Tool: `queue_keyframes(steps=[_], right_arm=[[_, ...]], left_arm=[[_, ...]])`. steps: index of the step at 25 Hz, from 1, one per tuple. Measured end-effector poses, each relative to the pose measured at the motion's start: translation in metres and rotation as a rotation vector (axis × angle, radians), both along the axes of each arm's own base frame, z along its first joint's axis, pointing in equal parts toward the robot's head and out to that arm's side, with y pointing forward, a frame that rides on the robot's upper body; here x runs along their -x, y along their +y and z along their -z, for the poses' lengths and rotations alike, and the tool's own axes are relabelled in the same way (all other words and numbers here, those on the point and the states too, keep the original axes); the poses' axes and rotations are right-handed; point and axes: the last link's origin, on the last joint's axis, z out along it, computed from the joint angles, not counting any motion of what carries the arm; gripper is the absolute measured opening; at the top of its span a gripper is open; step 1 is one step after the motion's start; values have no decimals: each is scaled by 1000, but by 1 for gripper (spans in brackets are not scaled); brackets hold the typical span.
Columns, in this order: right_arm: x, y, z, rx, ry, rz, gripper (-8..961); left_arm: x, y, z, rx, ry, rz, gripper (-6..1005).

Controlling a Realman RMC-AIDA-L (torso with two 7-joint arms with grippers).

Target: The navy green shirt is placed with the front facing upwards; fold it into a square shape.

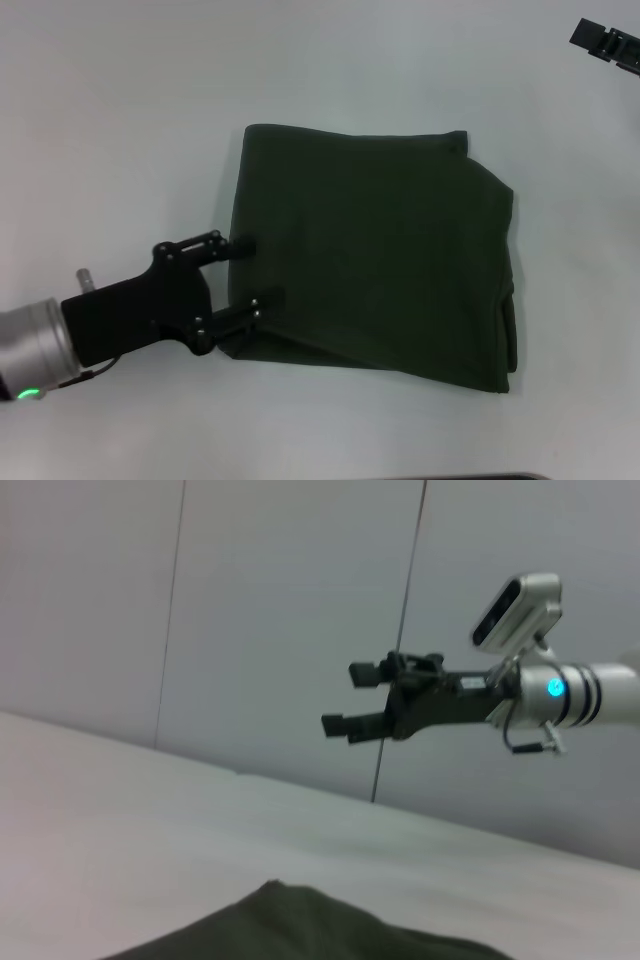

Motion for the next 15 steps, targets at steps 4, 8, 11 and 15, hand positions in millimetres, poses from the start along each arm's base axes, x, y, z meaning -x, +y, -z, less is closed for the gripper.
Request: queue_keyframes(steps=[4,8,11,15], right_arm=[[0,0,0,0,1,0,908],[0,0,0,0,1,0,908],[0,0,0,0,1,2,908],[-1,-1,1,1,2,4,908]], left_arm=[[0,5,14,31,51,-15,571],[0,8,21,47,83,-19,485],[0,7,24,62,93,-12,421],[2,3,28,90,121,-6,315]])
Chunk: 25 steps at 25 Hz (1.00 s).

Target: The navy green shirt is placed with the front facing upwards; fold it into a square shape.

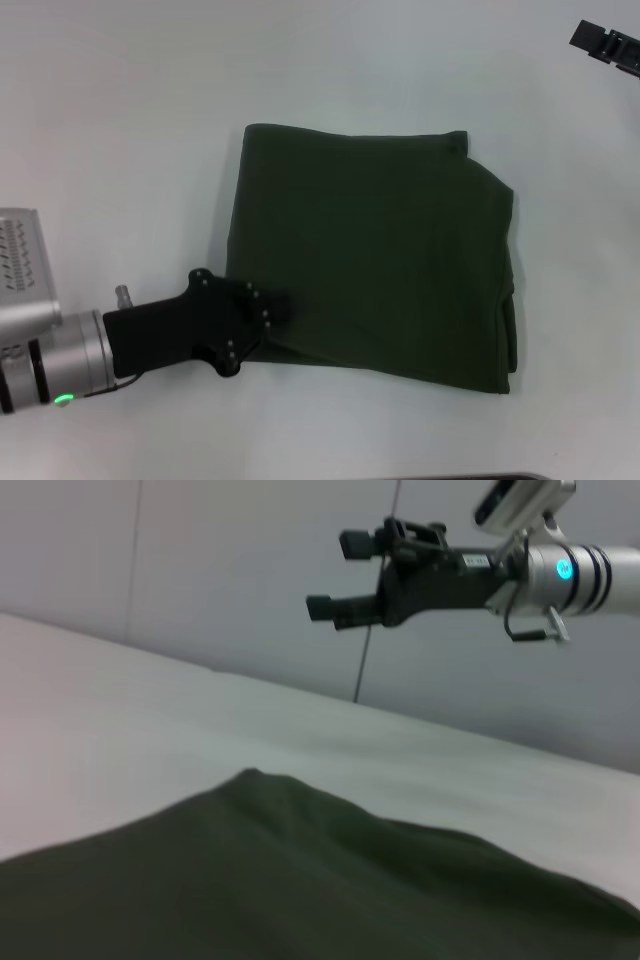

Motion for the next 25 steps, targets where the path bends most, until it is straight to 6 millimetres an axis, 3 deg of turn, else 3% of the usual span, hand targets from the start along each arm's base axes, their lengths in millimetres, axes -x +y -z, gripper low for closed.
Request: queue_keyframes(steps=[4,10,16,21,25], right_arm=[[0,0,0,1,1,0,908],[0,-1,0,1,1,0,908],[-1,-2,0,0,0,0,908],[-2,-2,0,-2,-3,0,908],[0,-1,0,-4,-7,-13,908]], left_arm=[[4,-3,4,28,36,-3,151],[7,-2,6,34,58,-19,-5],[1,-6,2,50,24,22,9],[-12,-17,-23,56,-107,125,51],[-19,-14,-47,-35,-228,128,85]])
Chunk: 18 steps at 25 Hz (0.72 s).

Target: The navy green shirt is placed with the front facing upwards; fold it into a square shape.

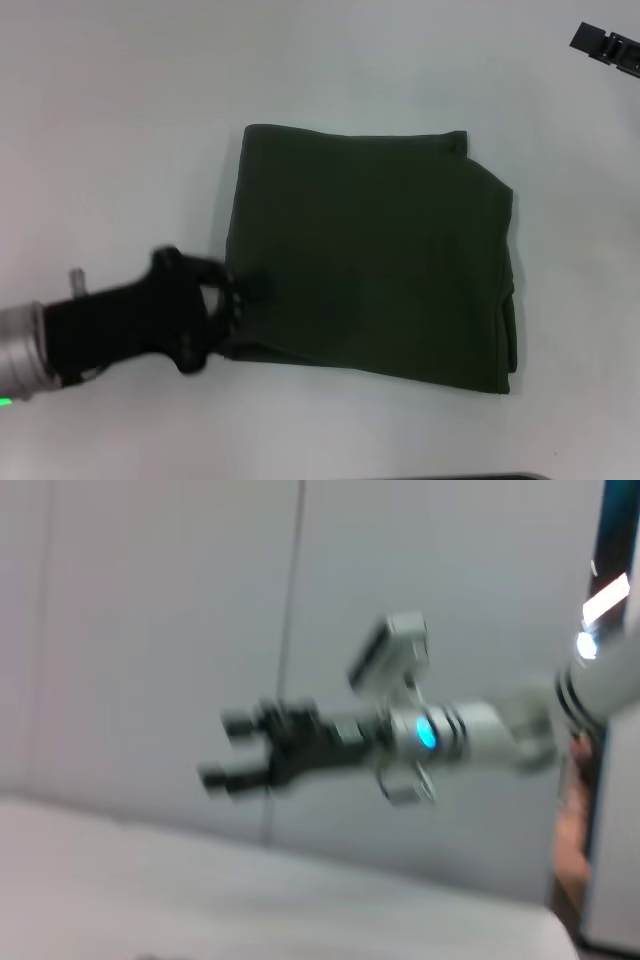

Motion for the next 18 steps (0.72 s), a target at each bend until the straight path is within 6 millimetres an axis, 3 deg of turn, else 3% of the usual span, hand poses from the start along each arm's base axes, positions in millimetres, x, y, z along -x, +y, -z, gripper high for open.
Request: queue_keyframes(steps=[5,9,18], right_arm=[[8,4,6,-14,-60,-83,909],[18,8,17,-13,-139,-192,869],[51,11,53,83,-302,-497,709]], left_arm=[[-3,23,-13,-137,-98,-109,127],[-7,45,-19,-142,-132,-192,160],[-10,70,-30,-68,-96,-290,492]])
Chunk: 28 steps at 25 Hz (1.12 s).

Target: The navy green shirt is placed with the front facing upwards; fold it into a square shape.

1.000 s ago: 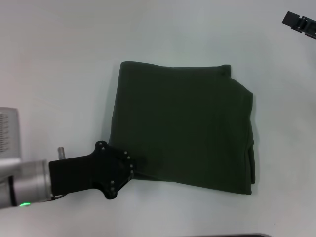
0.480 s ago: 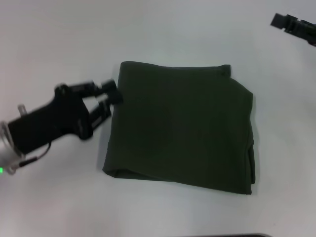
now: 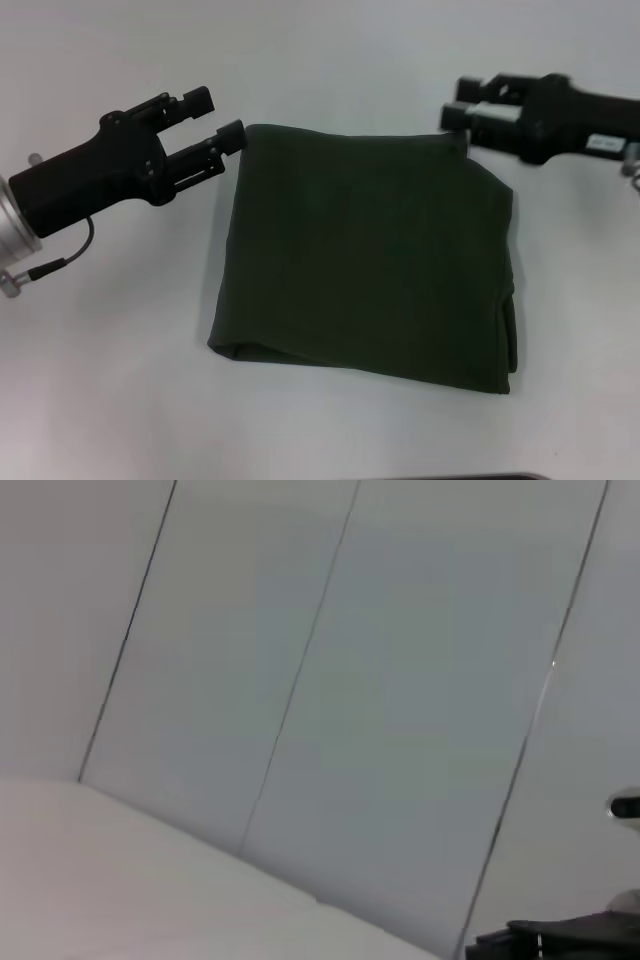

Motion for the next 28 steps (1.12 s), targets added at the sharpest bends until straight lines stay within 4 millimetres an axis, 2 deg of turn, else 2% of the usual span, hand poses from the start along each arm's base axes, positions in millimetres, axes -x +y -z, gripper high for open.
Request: queue_keyframes(steps=[3,4,5,7,12,23,28], right_arm=[[11,-1,11,56,-38,-73,652],[13,-1,14,72,-44,-90,633],[16,-1,16,87,-51,-106,560],[22,-2,22,120,-66,-140,413],[32,-5,35,195,-110,-203,210],[35,-15,39,251,-91,-237,675],[35,-18,38,266,-83,-242,714]], left_arm=[[-1,2,-2,40,13,-12,597],[-1,2,-3,47,15,-16,708],[-1,2,-3,54,16,-19,818],[0,1,-5,70,15,-32,831],[5,-5,-7,124,26,-63,863],[12,-14,-8,164,49,-88,888],[13,-17,-9,167,41,-88,888]])
